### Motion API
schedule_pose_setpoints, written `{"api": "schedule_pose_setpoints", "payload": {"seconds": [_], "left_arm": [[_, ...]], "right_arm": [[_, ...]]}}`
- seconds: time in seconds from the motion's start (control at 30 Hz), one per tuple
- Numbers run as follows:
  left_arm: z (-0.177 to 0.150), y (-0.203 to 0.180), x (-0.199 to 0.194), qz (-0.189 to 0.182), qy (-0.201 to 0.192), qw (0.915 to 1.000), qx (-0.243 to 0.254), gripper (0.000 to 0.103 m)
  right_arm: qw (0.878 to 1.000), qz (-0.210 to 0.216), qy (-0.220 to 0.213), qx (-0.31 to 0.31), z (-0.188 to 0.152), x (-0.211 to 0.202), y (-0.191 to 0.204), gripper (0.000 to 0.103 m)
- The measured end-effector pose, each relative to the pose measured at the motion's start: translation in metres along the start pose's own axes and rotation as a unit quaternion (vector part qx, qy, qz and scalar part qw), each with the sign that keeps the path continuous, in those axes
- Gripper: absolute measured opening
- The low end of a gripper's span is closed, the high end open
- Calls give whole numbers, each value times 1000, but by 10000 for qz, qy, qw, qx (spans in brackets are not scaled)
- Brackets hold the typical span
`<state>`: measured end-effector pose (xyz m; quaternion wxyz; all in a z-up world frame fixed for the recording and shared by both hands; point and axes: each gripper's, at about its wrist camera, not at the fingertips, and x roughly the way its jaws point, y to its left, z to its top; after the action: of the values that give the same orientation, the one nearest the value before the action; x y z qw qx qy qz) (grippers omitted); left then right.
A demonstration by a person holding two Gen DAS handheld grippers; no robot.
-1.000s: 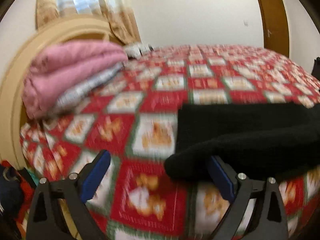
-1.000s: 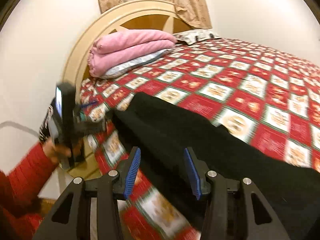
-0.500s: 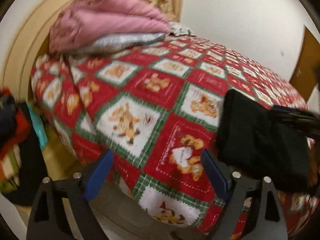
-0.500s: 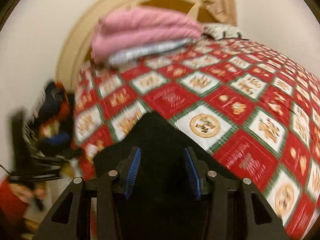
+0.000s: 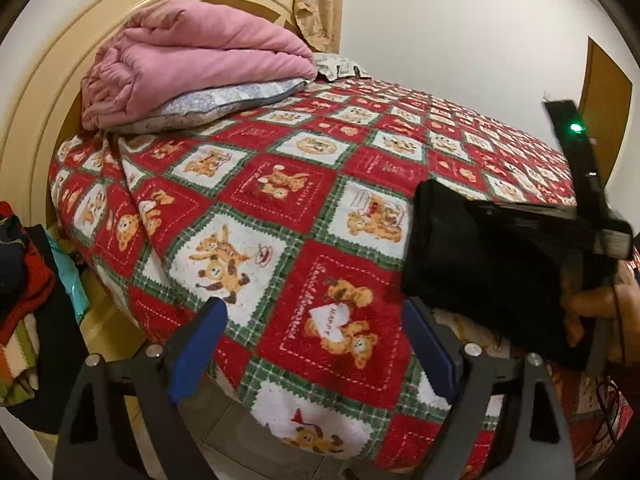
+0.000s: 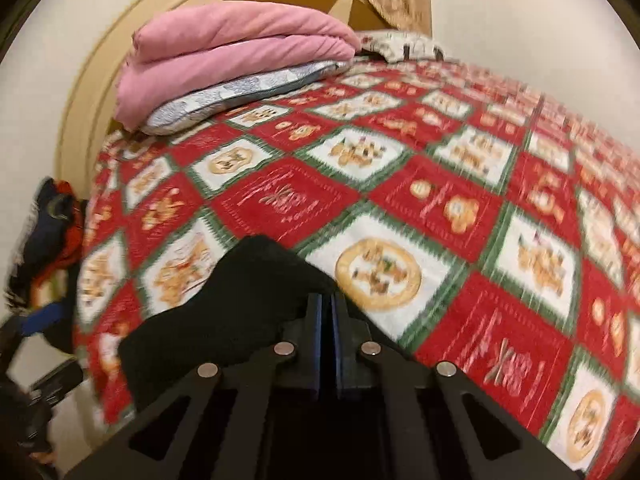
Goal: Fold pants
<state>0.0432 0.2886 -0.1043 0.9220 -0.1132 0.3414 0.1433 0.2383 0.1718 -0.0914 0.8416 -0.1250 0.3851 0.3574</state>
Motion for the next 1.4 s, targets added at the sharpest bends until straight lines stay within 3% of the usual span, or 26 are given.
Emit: {"api": "schedule_pose_setpoints", "payload": {"seconds": [0.07,0.13,0.23,0.27,0.3,0.4,0.5,0.6,0.7,0.8,0.87,0.97,1.07,1.13,1.27,1.4], "left_arm": [[3,-8,-3,-88,-68,9999,78,91],[10,-20,-9,-235,-201,9994,158,91],[25,-37,-15,-465,-392,9979,203,91],[30,-43,-16,-515,-451,9974,217,91],[35,-50,-16,-546,-497,9970,222,91],[42,-78,-9,-550,-452,9965,447,92],[36,-109,3,-350,-415,9951,824,92],[24,-129,17,-425,-177,9944,951,92],[5,-148,32,-293,113,9928,1154,92],[-9,-158,31,43,-225,9904,1366,95],[-7,-155,30,39,-138,9918,1273,95],[1,-155,26,-85,83,9934,1141,95],[-1,-168,19,-283,-108,9914,1272,95],[-8,-178,26,-282,-8,9893,1428,95],[-13,-172,33,-338,109,9949,949,97],[-12,-174,34,-343,141,9933,1095,99]], "right_arm": [[10000,-68,33,5,2,0,3,5],[9997,170,81,144,3,-8,0,8],[9821,1523,-114,1106,1,-44,-25,18],[9692,1968,-323,1446,-3,-61,-38,27],[9604,2132,-510,1718,-5,-76,-51,41],[9440,2050,-1049,2361,-21,-119,-103,65],[9334,1943,-1197,2770,-46,-144,-162,67],[9381,1845,-881,2796,-71,-145,-194,67],[9456,1936,-382,2588,-86,-135,-193,67],[9563,1968,-163,2158,-98,-129,-173,67],[9661,1771,85,1877,-103,-122,-159,67],[9692,1758,230,1707,-110,-119,-150,67],[9704,1736,164,1671,-105,-119,-154,67],[9679,1774,40,1781,-99,-115,-161,67],[9609,1897,413,1973,-93,-98,-162,67],[9738,1595,614,1498,-99,-107,-144,67]]}}
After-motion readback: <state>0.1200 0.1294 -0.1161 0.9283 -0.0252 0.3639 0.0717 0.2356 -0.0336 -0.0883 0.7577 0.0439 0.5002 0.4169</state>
